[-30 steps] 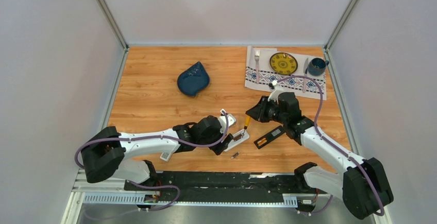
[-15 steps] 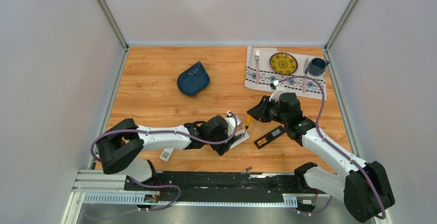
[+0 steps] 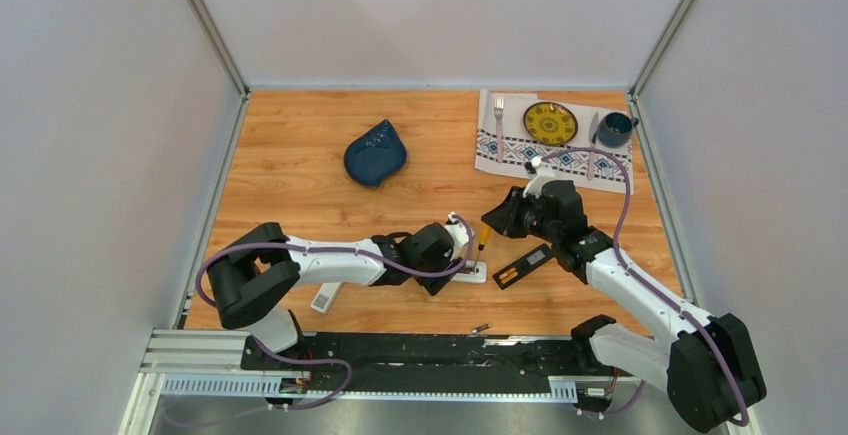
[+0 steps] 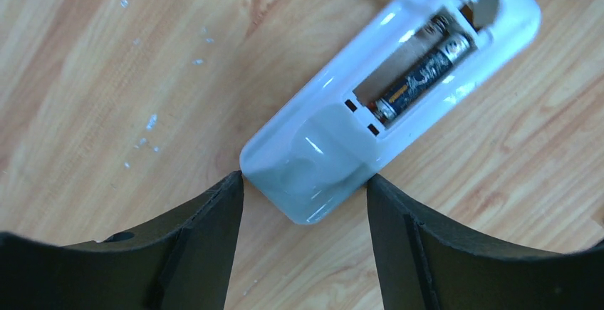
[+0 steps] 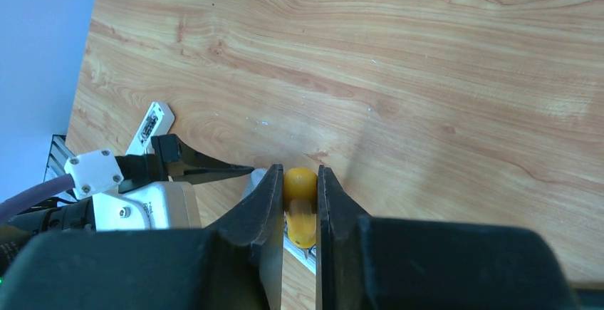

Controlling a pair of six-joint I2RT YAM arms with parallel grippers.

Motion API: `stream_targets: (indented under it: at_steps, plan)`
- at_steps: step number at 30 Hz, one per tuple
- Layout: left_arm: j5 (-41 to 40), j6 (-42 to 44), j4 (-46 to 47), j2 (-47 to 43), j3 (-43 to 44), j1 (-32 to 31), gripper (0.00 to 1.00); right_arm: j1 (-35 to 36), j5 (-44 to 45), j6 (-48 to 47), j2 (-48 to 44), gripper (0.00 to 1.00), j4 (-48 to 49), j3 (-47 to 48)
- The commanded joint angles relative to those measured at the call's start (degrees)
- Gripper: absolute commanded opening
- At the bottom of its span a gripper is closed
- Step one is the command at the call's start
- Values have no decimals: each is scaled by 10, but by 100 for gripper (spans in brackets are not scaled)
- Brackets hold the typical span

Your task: Unload the batteries from the remote control

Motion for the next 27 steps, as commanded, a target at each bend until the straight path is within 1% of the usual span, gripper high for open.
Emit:
stream_targets:
  at_steps: [1, 4, 8, 12, 13, 15, 16, 20, 24, 26, 27]
  plan:
    - [-65, 10, -51, 43, 35, 10, 72, 2, 13, -13, -6, 0, -5, 18]
    - [-73, 4, -64, 61, 63, 25, 73, 2, 12, -14, -6, 0, -6, 19]
    - [-60, 10, -66, 63, 89, 35, 73, 2, 13, -13, -7, 0, -7, 20]
    - [-35, 6, -58, 51, 81, 35, 73, 2, 10, -12, -6, 0, -4, 24]
    - [-16, 5, -52, 40, 74, 35, 72, 1, 9, -11, -6, 0, -3, 25]
    - [6, -9, -31, 27, 47, 35, 70, 3, 6, -8, -5, 0, 3, 26]
    - [31, -13, -22, 12, 35, 34, 69, 2, 5, -6, -3, 0, 5, 28]
    - [72, -40, 25, -17, -24, 25, 60, 2, -6, 1, 15, 0, 28, 33]
    - [99, -70, 65, -16, -45, 13, 55, 3, -16, 9, 37, 0, 57, 33]
    - [117, -81, 93, -4, -49, 13, 50, 3, -24, 16, 49, 0, 67, 34]
    - [122, -90, 104, 0, -49, 13, 49, 3, -27, 18, 61, 0, 77, 35]
